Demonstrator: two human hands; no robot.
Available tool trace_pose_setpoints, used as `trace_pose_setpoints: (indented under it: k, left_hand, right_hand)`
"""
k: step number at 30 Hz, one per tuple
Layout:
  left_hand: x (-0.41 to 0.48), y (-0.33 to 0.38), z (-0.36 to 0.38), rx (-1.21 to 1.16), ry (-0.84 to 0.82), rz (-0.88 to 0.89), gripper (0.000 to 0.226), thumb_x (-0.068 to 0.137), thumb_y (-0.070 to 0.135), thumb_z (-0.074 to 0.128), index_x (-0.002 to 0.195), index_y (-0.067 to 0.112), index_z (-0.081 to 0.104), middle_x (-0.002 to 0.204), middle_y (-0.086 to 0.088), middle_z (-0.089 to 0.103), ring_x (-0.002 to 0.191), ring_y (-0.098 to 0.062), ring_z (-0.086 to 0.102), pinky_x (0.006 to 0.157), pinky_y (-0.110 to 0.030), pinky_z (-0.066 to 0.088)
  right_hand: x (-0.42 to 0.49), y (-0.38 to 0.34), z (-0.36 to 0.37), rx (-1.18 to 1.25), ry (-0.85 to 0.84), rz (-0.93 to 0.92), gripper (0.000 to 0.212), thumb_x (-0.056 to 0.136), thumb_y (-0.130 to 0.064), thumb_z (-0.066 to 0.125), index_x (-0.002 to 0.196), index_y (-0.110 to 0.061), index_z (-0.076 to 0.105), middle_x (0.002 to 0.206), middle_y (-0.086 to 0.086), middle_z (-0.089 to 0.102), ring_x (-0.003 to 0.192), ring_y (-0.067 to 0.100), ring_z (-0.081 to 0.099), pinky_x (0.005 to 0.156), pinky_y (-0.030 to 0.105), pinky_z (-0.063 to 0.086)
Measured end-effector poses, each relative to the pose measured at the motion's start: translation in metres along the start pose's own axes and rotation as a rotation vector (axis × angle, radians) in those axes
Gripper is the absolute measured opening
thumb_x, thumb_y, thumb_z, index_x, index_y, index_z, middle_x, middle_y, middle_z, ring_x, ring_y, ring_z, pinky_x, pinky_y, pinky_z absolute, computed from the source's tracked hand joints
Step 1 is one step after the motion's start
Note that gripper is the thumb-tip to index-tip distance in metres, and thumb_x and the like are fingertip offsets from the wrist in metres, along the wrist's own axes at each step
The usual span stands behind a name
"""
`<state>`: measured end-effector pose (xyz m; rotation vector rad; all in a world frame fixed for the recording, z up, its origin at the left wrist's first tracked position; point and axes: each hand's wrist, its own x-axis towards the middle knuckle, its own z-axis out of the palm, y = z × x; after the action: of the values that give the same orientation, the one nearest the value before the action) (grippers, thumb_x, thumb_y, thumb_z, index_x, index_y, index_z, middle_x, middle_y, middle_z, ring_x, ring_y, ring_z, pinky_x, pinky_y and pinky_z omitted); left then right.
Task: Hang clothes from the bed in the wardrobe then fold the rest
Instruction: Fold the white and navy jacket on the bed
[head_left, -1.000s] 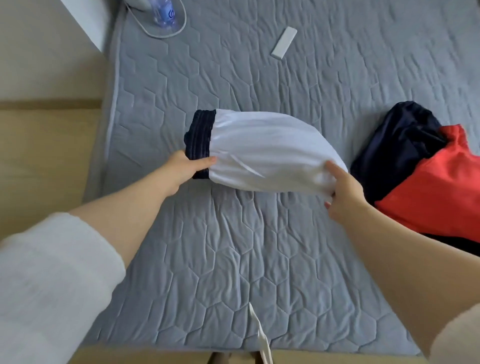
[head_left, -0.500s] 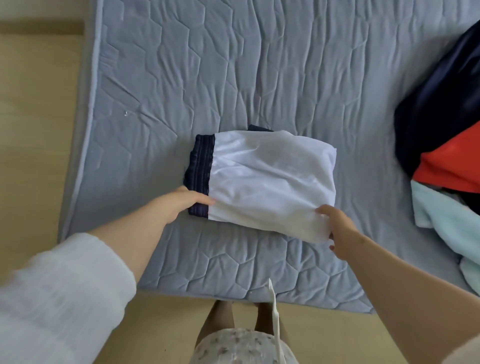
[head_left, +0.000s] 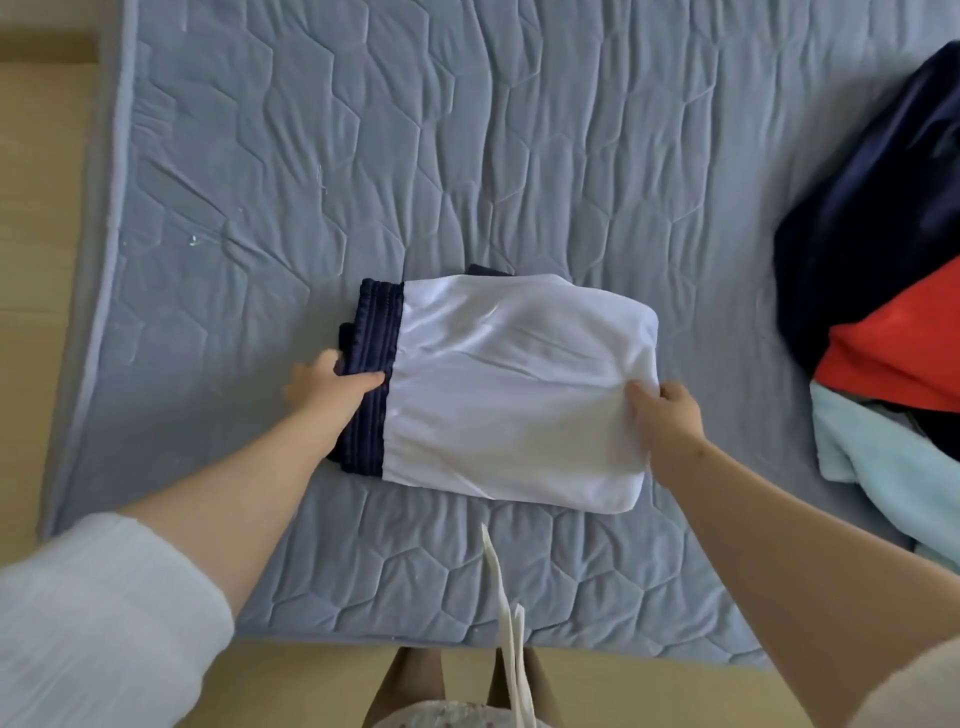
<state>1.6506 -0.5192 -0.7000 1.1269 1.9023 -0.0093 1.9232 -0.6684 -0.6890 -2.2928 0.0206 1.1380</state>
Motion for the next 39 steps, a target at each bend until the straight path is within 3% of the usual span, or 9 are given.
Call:
trace_pose_setpoints:
  k: [4,8,11,15,19,21,27,33,39]
  left_hand:
    - [0.011,-0.005,0.008,-0.105,-0.045,-0.108,0.095,0.063,0.064,0.071,0.137,0.018,0.035,0.139,-0.007,0.041,0.124,-0.029,0.043,0.103,-0.048,0.038]
    - [0.016,-0.006,0.002,-0.016,-0.062,-0.125,0.089,0.045,0.079,0.065,0.111,0.021,0.047,0.124,-0.006,0.053,0.114,-0.03,0.05,0.098,-0.047,0.042]
    - [0.014,-0.004,-0.001,-0.005,-0.096,-0.058,0.062,0.053,0.075,0.064,0.095,0.029,0.059,0.109,-0.004,0.063,0.102,-0.03,0.058,0.093,-0.044,0.048]
    - [0.001,0.006,0.001,-0.216,-0.168,-0.025,0.035,0.079,0.047,0.067,0.103,0.023,0.059,0.096,-0.001,0.063,0.084,-0.019,0.06,0.078,-0.032,0.049]
    - [-0.025,0.02,-0.015,-0.288,-0.147,0.013,0.024,0.086,0.04,0.061,0.101,0.021,0.057,0.086,0.003,0.061,0.08,-0.018,0.059,0.071,-0.031,0.048]
    - [-0.042,0.03,-0.032,-0.319,-0.099,0.027,0.023,0.087,0.039,0.06,0.098,0.02,0.054,0.084,0.003,0.058,0.074,-0.014,0.056,0.061,-0.028,0.044]
    - [-0.108,0.065,-0.124,-0.402,0.086,0.073,0.027,0.089,0.04,0.057,0.097,0.017,0.047,0.084,0.0,0.053,0.072,-0.016,0.052,0.059,-0.029,0.04]
    - [-0.188,0.081,-0.242,-0.456,0.31,0.107,0.029,0.09,0.043,0.052,0.099,0.015,0.053,0.08,0.0,0.052,0.067,-0.015,0.049,0.052,-0.028,0.035]
    - [-0.259,0.053,-0.368,-0.596,0.499,0.106,0.032,0.091,0.039,0.053,0.097,0.008,0.056,0.082,-0.005,0.055,0.07,-0.019,0.052,0.052,-0.028,0.036]
  right_hand:
    - [0.008,0.011,0.013,0.082,-0.107,0.124,0.052,0.082,-0.046,0.064,0.116,-0.02,0.035,0.099,-0.003,0.047,0.087,0.019,0.05,0.077,0.036,0.038]
    - [0.013,0.014,0.03,0.153,-0.106,0.201,0.068,0.081,-0.052,0.061,0.135,-0.016,0.039,0.115,0.001,0.049,0.099,0.021,0.047,0.083,0.033,0.035]
    - [0.009,0.009,0.037,0.097,-0.097,0.162,0.061,0.084,-0.053,0.057,0.13,-0.016,0.048,0.107,0.0,0.051,0.095,0.021,0.047,0.082,0.031,0.034]
    - [-0.004,-0.007,0.033,0.056,-0.048,0.05,0.037,0.085,-0.047,0.059,0.11,-0.019,0.056,0.084,-0.007,0.054,0.088,0.022,0.051,0.078,0.032,0.037]
    - [-0.033,-0.035,0.024,0.046,-0.025,-0.053,0.023,0.085,-0.041,0.059,0.098,-0.023,0.058,0.078,-0.01,0.056,0.084,0.021,0.054,0.075,0.03,0.04]
    - [-0.051,-0.052,0.013,0.05,-0.023,-0.102,0.02,0.085,-0.04,0.059,0.095,-0.023,0.059,0.077,-0.01,0.057,0.082,0.02,0.055,0.075,0.031,0.04]
    - [-0.131,-0.12,-0.014,0.073,-0.099,-0.247,0.019,0.086,-0.04,0.059,0.077,-0.023,0.056,0.072,-0.006,0.057,0.065,0.011,0.051,0.06,0.027,0.038]
    - [-0.237,-0.206,-0.02,0.017,-0.238,-0.411,0.027,0.083,-0.042,0.059,0.092,-0.016,0.056,0.079,0.001,0.058,0.08,0.027,0.055,0.077,0.037,0.045]
    - [-0.355,-0.28,0.009,-0.028,-0.414,-0.564,0.027,0.082,-0.038,0.062,0.085,-0.015,0.048,0.072,0.002,0.05,0.064,0.02,0.046,0.072,0.036,0.036]
